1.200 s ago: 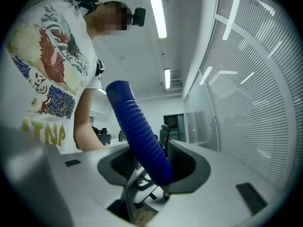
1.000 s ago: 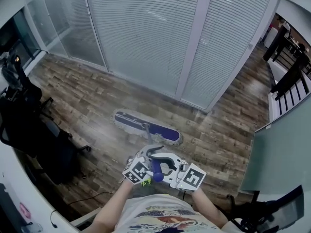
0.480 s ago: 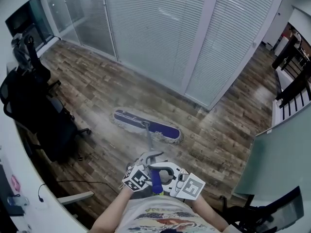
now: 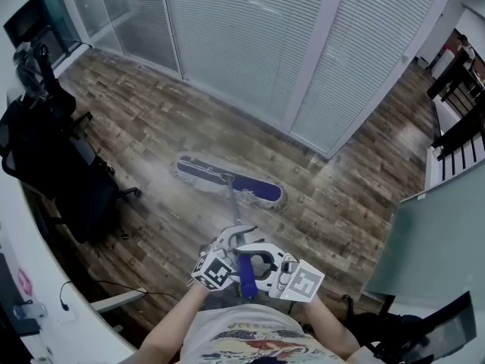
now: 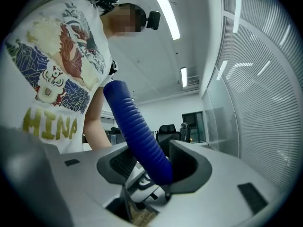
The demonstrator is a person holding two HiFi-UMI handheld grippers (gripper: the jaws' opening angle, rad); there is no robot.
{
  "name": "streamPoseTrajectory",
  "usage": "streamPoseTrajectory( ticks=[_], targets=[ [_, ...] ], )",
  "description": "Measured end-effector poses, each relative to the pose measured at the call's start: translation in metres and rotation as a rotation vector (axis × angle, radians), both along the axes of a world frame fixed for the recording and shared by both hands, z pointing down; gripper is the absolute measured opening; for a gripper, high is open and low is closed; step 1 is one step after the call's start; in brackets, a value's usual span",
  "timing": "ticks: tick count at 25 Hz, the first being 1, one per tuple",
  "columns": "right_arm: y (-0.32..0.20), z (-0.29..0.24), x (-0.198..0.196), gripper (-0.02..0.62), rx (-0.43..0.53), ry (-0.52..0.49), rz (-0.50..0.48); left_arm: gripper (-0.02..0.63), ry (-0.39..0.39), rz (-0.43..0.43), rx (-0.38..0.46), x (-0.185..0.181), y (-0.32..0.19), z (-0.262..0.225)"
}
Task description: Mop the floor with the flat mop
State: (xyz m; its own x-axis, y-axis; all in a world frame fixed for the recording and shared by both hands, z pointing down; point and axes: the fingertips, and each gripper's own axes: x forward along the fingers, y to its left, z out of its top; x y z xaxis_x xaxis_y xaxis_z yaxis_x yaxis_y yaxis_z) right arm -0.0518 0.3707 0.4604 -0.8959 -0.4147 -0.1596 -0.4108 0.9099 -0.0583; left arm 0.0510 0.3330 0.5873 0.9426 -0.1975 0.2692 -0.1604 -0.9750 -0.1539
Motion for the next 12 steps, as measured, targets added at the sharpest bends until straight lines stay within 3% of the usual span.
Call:
streamPoseTrajectory(
  ticks=[6,12],
  targets=[
    [-0.063,-0.007,-0.023,0.206,0.02,-0.005,-0.054,0.127,0.022,0.012,-0.012,-0.019,-0.062,-0.005],
    [-0.145,-0.009,-0.048,0.209,0.022,0.026,-0.03,0.127,0.006,0.059,-0.03,-0.041,-0.14,-0.011]
  ],
)
